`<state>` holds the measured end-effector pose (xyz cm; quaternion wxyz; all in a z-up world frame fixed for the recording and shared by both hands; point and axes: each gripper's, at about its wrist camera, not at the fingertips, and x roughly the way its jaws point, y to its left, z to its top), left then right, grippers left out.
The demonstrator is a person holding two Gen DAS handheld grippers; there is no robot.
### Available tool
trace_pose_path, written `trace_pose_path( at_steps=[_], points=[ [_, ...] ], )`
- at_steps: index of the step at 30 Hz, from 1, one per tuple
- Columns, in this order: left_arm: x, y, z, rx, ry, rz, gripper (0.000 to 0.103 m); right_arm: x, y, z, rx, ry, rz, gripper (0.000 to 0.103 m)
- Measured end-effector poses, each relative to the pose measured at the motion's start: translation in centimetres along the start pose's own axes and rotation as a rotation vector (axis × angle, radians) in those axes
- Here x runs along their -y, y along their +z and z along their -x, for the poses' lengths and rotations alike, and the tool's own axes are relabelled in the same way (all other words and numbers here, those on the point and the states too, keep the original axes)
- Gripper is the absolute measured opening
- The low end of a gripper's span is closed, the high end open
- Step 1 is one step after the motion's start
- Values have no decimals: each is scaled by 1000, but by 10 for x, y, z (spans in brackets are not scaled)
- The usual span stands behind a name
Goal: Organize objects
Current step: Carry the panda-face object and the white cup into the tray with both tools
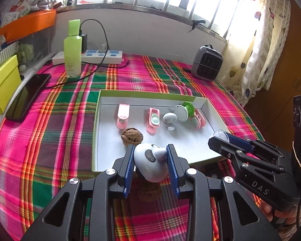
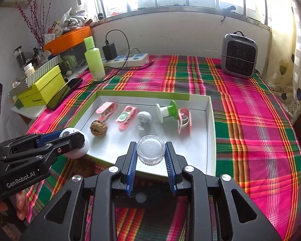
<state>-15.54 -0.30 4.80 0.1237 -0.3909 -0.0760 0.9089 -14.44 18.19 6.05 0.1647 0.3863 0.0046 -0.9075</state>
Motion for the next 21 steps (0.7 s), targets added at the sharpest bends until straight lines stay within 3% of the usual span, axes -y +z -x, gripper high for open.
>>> trace_pose_path(
  at_steps=[21],
  points=[
    [11, 20, -50, -68, 3, -44, 29, 22, 25, -47, -76, 24, -2, 29]
  ],
)
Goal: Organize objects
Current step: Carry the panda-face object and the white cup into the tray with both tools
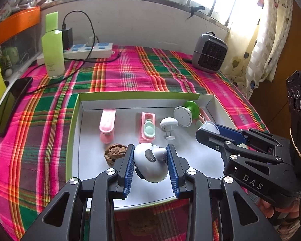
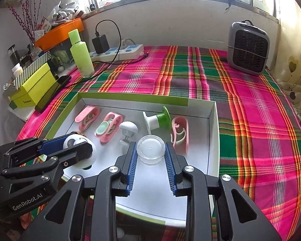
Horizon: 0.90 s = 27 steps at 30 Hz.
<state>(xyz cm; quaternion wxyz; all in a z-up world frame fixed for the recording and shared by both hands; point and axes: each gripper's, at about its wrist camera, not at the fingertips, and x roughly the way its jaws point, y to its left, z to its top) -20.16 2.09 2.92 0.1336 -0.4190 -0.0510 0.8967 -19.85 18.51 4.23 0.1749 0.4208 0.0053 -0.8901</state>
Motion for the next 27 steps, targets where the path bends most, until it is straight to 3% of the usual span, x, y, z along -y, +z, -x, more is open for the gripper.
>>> trace_pose_path(
  at_steps=[27],
  points=[
    [3, 12, -28, -36, 23, -18, 30, 2, 8, -28, -55, -2, 22, 29]
  ],
)
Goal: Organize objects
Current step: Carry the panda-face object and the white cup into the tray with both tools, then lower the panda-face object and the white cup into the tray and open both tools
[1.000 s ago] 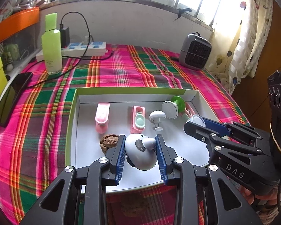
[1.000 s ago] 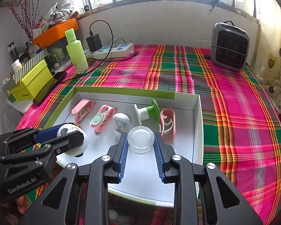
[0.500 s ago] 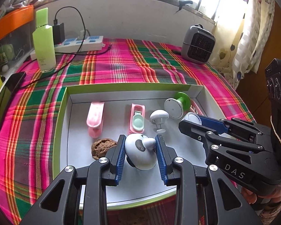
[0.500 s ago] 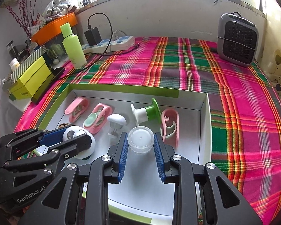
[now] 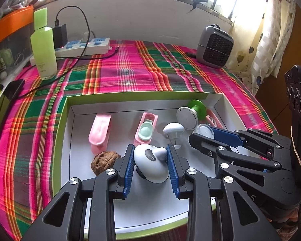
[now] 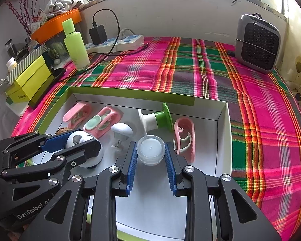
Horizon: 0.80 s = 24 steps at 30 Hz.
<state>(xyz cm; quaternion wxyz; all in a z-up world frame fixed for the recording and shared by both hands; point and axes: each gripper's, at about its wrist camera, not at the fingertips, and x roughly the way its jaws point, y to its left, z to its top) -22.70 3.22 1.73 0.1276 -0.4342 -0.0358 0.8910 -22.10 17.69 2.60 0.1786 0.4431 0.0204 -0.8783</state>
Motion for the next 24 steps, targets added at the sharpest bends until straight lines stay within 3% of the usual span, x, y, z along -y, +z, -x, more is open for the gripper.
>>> trace_pose_path(
  at_steps=[24],
  points=[
    [-3, 6, -10, -6, 13, 1, 34, 1, 6, -7, 7, -10, 20, 29]
  ],
)
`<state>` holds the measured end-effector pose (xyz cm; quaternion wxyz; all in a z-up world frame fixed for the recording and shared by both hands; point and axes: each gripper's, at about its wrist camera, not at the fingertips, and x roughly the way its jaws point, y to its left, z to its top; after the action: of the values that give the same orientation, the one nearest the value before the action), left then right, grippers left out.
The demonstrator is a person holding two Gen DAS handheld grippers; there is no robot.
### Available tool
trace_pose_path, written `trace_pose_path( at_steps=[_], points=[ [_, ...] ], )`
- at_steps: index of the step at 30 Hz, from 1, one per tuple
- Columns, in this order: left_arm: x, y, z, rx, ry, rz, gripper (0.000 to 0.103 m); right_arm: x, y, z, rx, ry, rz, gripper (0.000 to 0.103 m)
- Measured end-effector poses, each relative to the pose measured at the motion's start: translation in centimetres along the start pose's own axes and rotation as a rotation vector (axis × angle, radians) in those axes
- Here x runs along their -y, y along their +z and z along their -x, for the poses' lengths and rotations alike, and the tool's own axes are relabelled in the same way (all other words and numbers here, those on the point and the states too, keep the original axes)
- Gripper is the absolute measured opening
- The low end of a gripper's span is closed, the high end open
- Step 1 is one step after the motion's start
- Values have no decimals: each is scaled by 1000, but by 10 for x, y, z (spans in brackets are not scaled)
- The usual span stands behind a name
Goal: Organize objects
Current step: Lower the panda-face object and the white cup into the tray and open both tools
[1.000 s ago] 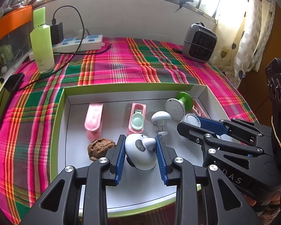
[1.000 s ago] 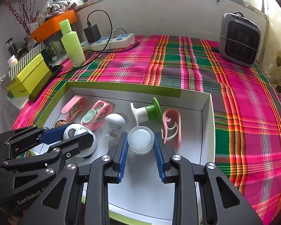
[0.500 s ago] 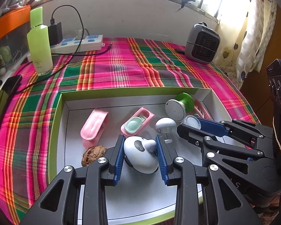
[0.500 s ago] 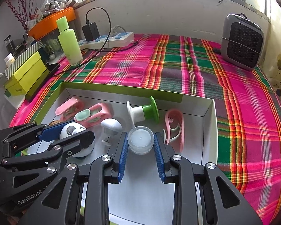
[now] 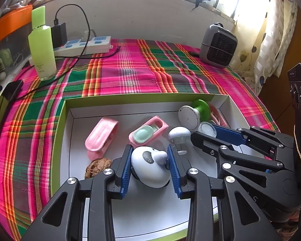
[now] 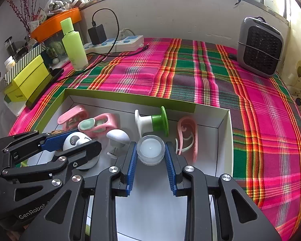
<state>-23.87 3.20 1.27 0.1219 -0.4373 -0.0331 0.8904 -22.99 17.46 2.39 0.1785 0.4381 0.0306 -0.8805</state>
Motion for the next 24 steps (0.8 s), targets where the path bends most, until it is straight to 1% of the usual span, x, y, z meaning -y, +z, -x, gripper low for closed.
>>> trace_pose_path(
  at_steps=[14, 19, 24],
  points=[
    [0, -1, -2, -4, 10, -1, 35, -1, 0, 1, -2, -16, -6, 29],
    [-2, -3, -1, -5, 13, 6, 38, -1, -1, 4, 3, -13, -11, 32],
    [-3, -6, 2, -6, 16, 10, 42, -2, -2, 7, 8, -12, -14, 34]
  ],
)
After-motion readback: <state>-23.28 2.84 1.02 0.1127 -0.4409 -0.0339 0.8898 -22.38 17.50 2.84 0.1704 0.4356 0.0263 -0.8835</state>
